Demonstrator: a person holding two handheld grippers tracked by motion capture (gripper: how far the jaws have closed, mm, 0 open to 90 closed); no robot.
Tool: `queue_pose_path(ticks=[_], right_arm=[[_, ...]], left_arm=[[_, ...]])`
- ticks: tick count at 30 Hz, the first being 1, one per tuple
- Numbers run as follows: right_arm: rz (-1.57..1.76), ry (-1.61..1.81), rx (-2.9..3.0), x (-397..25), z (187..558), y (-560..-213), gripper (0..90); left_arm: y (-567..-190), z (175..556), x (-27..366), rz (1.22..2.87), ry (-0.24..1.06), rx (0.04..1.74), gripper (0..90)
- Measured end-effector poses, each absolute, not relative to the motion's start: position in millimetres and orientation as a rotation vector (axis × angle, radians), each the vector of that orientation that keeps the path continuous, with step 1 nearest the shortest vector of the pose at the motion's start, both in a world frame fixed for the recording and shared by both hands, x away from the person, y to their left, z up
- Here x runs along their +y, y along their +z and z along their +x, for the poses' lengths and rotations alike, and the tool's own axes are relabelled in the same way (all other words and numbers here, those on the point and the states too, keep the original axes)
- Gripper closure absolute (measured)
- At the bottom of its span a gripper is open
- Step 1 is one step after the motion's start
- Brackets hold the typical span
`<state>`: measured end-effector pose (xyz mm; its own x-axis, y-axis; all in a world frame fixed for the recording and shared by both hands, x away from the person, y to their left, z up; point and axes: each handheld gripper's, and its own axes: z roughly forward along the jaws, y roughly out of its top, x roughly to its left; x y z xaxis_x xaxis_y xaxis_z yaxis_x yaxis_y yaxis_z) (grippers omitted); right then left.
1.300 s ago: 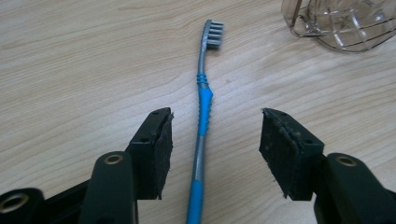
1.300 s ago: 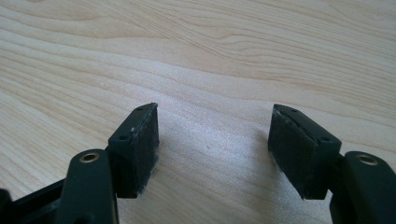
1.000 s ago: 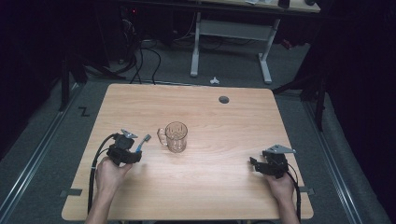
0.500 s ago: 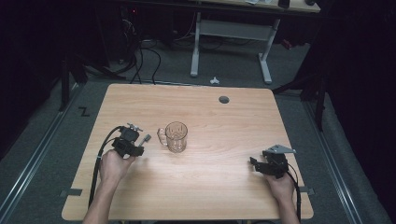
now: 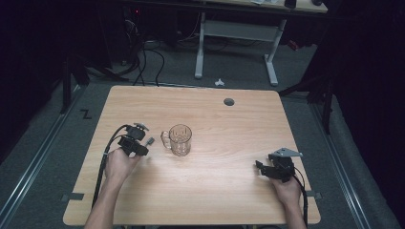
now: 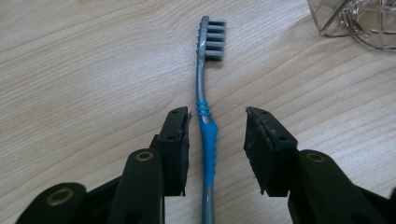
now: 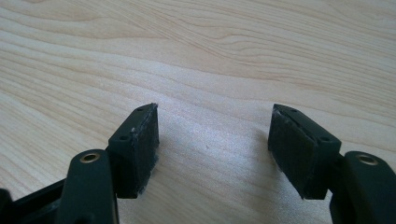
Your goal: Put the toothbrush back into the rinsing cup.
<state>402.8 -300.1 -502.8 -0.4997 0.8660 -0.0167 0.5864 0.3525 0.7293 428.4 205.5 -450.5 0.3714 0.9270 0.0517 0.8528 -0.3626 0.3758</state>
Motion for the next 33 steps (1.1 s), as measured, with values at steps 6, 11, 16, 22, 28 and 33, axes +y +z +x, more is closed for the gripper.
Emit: queue_pose_path(ticks=[6,11,16,22,28,33], right_arm=[[1.271,0.949,2.219,-300.1,402.8,-502.8,34.2],[1.271,0.948,2.219,-300.1,402.8,-502.8,34.1],[1.271,0.949,2.219,-300.1,402.8,-502.8,34.2],[1.271,0.949,2.219,-300.1,402.8,-502.8,34.2],[1.272,0.947,2.219,-300.0,402.7,-502.8,34.2],[1.271,0.946,2.219,-299.8,402.7,-502.8,34.2]], left_arm=[[-455.4,435.0,203.4,2.376,0.350,1.590,62.3],[-459.1,438.4,205.4,2.375,0.330,1.610,65.8],[-462.3,440.6,205.1,2.384,0.308,1.615,68.7],[-466.9,442.7,207.0,2.386,0.286,1.631,71.5],[-468.2,442.3,210.3,2.364,0.264,1.627,75.0],[-468.2,442.1,212.6,2.358,0.252,1.635,77.8]])
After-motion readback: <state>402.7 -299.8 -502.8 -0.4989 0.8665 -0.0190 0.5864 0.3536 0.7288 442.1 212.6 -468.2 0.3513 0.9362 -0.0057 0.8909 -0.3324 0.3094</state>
